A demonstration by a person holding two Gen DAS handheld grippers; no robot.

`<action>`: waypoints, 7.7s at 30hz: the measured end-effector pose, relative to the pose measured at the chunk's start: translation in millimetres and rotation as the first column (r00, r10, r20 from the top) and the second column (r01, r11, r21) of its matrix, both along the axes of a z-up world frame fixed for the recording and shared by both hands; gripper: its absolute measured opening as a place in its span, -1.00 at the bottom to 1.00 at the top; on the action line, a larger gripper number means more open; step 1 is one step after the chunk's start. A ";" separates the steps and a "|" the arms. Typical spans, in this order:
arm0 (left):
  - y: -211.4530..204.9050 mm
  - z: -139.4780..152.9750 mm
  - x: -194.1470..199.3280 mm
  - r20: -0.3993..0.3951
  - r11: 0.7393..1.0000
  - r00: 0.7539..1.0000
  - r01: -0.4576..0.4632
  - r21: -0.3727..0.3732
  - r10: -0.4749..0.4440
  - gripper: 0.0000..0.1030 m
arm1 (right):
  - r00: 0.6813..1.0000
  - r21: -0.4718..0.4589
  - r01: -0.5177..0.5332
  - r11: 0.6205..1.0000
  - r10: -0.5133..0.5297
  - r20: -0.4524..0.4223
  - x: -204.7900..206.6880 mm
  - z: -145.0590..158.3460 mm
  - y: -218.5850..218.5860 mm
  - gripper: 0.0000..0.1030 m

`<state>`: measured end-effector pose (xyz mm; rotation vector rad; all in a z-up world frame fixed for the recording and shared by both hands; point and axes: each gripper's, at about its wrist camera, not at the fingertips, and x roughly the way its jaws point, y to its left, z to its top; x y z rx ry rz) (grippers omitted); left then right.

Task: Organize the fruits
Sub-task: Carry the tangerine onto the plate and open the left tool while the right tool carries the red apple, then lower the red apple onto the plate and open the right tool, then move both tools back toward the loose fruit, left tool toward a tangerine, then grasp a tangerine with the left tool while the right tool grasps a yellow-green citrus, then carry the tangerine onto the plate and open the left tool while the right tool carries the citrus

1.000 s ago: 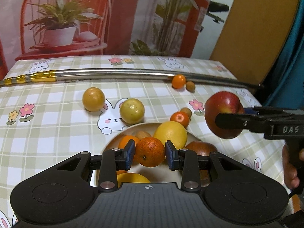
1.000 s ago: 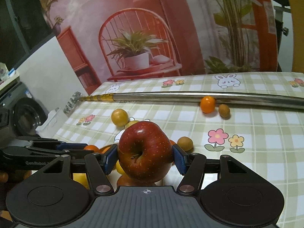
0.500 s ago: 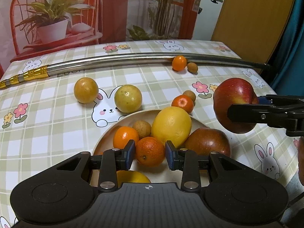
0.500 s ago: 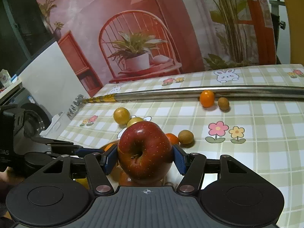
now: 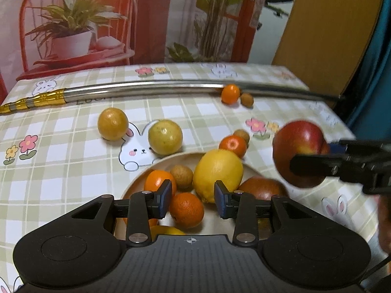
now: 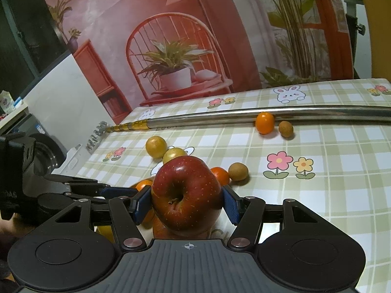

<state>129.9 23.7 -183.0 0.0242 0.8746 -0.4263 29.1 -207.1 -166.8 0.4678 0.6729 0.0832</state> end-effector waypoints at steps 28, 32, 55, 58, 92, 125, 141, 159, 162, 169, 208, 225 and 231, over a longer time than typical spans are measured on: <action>68.7 33.1 -52.0 0.052 0.972 0.977 -0.200 -0.124 0.208 0.16 | 0.988 -0.089 -0.150 0.985 0.147 -0.045 8.8 20.3 69.7 0.10; 74.1 30.6 -61.3 0.055 0.969 0.976 -0.203 -0.141 0.213 0.20 | 0.983 -0.096 -0.178 0.979 0.173 -0.064 9.2 18.5 83.4 0.10; 83.0 22.2 -70.0 0.048 0.959 0.968 -0.235 -0.161 0.245 0.31 | 0.965 -0.041 -0.180 0.983 0.168 -0.199 23.7 -25.4 104.3 0.10; 85.2 22.2 -69.6 0.047 0.957 0.967 -0.241 -0.164 0.252 0.31 | 0.961 -0.081 -0.201 0.976 0.180 -0.212 28.9 -26.1 112.2 0.11; 83.6 25.5 -68.9 0.051 0.955 0.962 -0.259 -0.146 0.269 0.39 | 0.975 -0.142 -0.156 0.977 0.130 -0.182 -1.2 3.5 100.4 0.23; -41.6 31.1 46.4 -0.012 0.993 0.996 0.084 -0.077 -0.086 0.04 | 0.984 -0.226 0.176 0.958 -0.174 0.030 10.9 37.8 -48.2 -0.04; -101.9 -31.3 92.1 -0.140 0.977 0.973 0.196 0.080 -0.183 -0.03 | 0.972 -0.090 0.235 0.968 -0.232 0.035 0.5 3.6 -92.3 -0.07; -92.3 -17.5 79.8 -0.102 0.982 0.980 0.178 0.066 -0.171 -0.21 | 0.970 -0.039 0.244 0.969 -0.244 0.015 -1.4 -5.2 -96.6 -0.07; -76.2 -3.1 71.5 -0.065 0.990 0.989 0.136 0.029 -0.134 -0.21 | 0.971 -0.037 0.240 0.970 -0.239 0.014 0.5 -3.9 -93.7 -0.07; -33.5 26.6 42.6 0.026 0.998 0.998 0.056 0.018 -0.057 -0.21 | 0.980 -0.057 0.201 0.978 -0.201 0.010 6.0 0.9 -79.7 -0.07; 101.3 33.1 -37.3 0.108 0.971 0.971 -0.200 -0.132 0.215 -0.21 | 0.933 -0.256 -0.277 0.926 0.196 -0.301 197.1 -26.0 72.0 -0.10; 96.3 28.0 -42.9 0.088 0.975 0.978 -0.175 -0.138 0.188 -0.21 | 0.930 -0.243 -0.277 0.930 0.196 -0.311 192.6 -29.6 72.0 -0.17; 90.3 29.8 -50.9 0.085 0.977 0.982 -0.153 -0.150 0.167 -0.21 | 0.953 -0.224 -0.249 0.942 0.197 -0.231 167.0 -6.9 67.5 -0.17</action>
